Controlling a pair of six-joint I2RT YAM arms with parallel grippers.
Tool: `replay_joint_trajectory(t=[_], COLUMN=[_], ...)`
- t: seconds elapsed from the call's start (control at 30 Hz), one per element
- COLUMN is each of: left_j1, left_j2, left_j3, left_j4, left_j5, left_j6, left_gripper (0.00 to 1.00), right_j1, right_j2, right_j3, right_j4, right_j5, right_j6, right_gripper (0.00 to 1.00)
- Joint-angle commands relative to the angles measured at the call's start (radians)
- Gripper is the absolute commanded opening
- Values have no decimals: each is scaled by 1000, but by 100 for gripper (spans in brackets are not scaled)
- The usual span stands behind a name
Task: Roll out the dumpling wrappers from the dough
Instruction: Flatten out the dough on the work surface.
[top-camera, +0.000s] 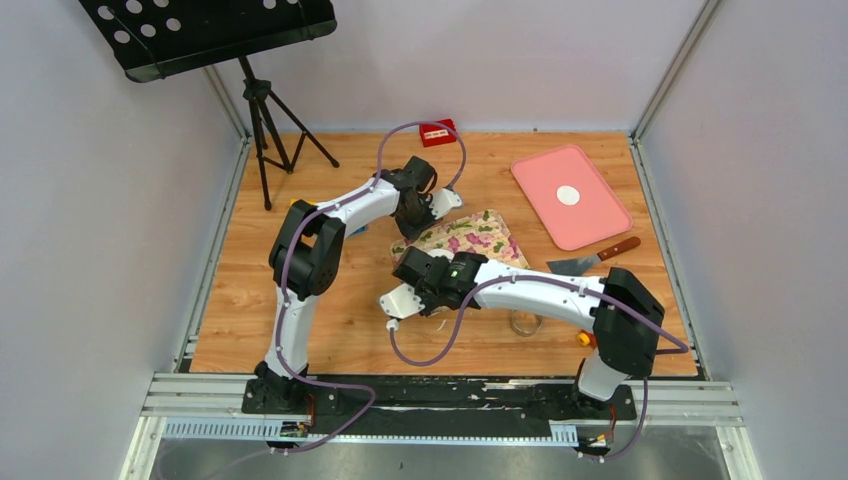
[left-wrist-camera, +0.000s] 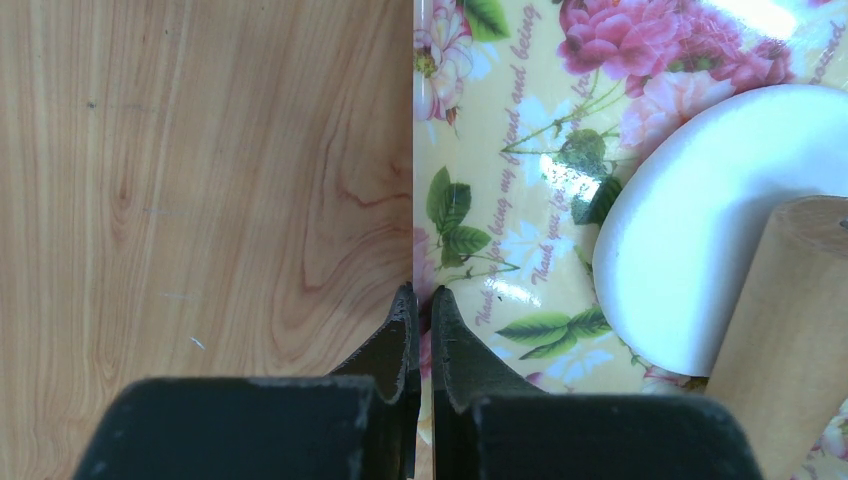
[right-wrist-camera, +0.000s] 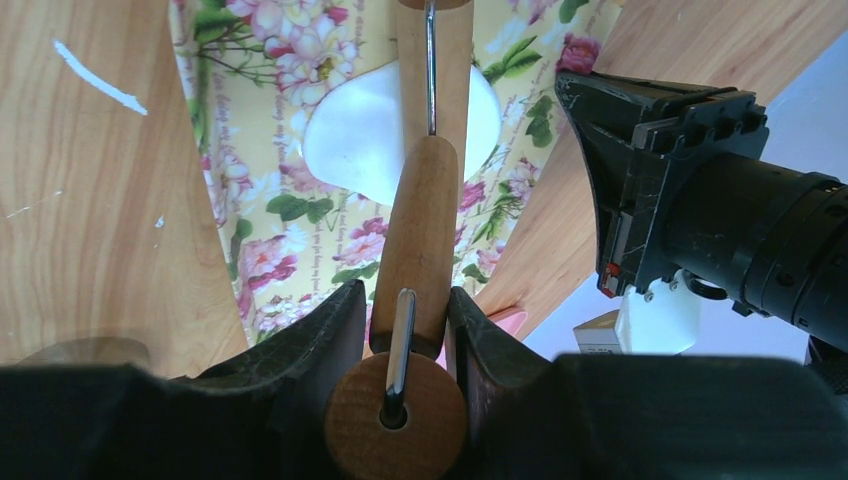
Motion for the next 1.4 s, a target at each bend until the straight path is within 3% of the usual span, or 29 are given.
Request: replay_joint_trajectory(t=[0.0, 0.53, 0.9, 1.1, 1.37], left_j1=[-19, -20, -21, -20, -21], left_j2=[-25, -31, -39, -40, -37], left_j3=[-8, -10, -10, -10, -3], left_j4=[-25, -30, -32, -32, -31], left_j5=[0, -1, -8, -7, -11], left_j6=[15, 17, 18, 19, 18], left_gripper=[0, 0, 0, 0, 0], right_j1=[13, 54, 53, -47, -183], right_j2=[32, 21, -53, -127, -180], right_j3=[-53, -60, 24, 85, 71], right_j4=[-252, -370, -398, -236, -25], right_j5=[-133, -155, -152, -68, -75], right_j6=[46, 72, 87, 94, 39], right_gripper=[0, 0, 0, 0, 0])
